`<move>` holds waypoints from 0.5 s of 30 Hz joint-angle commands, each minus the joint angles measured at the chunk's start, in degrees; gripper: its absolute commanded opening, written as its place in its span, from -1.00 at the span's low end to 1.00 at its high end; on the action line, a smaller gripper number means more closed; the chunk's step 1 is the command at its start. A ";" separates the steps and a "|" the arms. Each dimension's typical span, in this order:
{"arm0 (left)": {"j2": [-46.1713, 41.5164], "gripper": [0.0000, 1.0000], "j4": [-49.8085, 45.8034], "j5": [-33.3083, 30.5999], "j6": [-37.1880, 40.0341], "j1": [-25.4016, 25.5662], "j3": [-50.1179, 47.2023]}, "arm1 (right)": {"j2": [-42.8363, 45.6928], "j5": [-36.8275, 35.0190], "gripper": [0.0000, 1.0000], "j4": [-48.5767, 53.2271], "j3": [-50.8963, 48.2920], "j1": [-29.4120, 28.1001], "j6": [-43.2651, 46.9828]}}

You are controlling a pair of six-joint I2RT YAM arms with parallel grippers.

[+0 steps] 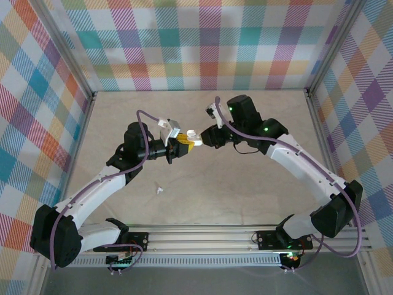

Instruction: Insert the wireless bluetooth earbuds into the charging case

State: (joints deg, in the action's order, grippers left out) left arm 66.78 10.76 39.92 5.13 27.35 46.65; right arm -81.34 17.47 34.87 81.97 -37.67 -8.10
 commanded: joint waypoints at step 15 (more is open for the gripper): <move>-1.25 -1.00 2.68 1.18 0.15 0.68 -0.32 | 3.62 10.34 -0.42 -5.07 -5.32 1.11 4.55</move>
State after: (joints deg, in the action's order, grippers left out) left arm 66.78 10.68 40.42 5.15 27.35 46.30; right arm -79.92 24.67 30.79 77.30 -36.53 -4.64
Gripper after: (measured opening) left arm 0.188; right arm 0.287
